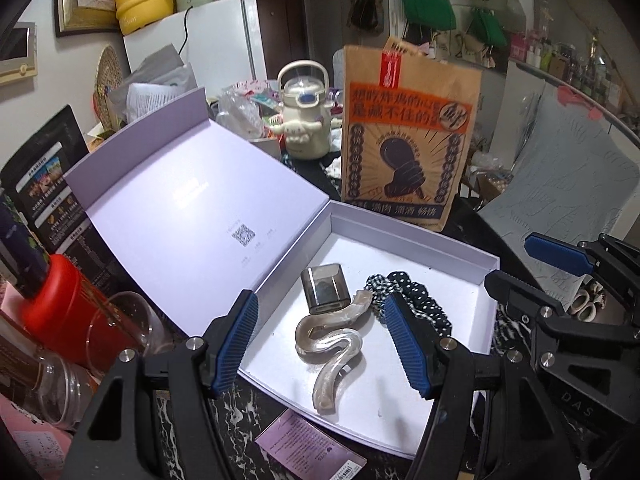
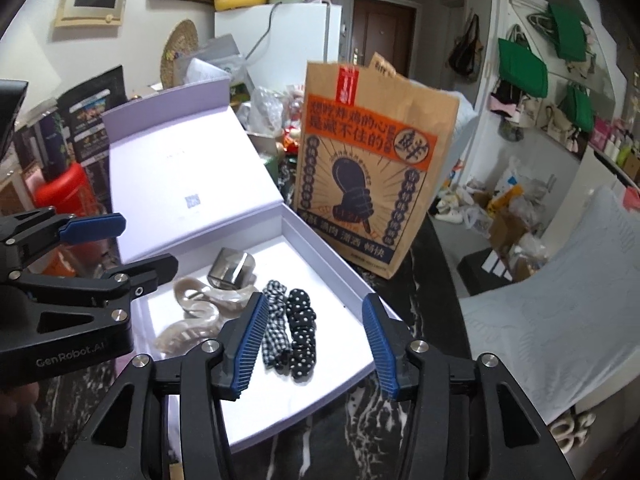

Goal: Organize rigid objects
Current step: 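Withdraw both tools from the box toward the gold box and pink compact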

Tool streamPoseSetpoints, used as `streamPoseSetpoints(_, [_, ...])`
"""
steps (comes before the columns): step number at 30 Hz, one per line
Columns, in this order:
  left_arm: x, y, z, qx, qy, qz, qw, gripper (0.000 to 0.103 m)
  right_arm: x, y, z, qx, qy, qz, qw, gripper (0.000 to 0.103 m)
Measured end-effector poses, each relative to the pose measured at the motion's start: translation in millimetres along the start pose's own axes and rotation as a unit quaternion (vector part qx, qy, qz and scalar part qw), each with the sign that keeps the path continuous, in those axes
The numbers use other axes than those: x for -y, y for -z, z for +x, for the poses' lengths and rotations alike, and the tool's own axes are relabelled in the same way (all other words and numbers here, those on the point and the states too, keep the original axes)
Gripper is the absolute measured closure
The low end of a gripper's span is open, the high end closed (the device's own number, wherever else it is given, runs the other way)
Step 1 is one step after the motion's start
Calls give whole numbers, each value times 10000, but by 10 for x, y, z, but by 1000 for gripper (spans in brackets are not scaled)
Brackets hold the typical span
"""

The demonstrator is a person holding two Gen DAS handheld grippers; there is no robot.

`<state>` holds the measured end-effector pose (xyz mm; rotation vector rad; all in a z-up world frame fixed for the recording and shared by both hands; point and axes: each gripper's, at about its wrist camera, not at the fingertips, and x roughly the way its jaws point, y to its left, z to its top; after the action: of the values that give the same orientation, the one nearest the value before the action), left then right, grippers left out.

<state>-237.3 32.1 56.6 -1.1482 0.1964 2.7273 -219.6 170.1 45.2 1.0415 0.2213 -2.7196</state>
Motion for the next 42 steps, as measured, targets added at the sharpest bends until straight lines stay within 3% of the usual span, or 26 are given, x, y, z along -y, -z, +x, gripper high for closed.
streamPoseSetpoints(5, [16, 17, -188, 141, -75, 20, 9999, 36, -26, 16, -248, 224, 18, -62, 9997, 46])
streamPoseSetpoints(11, [39, 102, -376, 268, -114, 21, 9996, 23, -64, 87, -516, 416, 94, -162, 9990, 36])
streamPoseSetpoints(26, [-8, 370, -884, 434, -42, 91, 9990, 22, -219, 333, -1076, 789, -77, -328, 9963, 21])
streamPoseSetpoints(42, [-29, 902, -986, 67, 111, 12, 9999, 22, -398, 723, -1195, 525, -435, -298, 9972, 21])
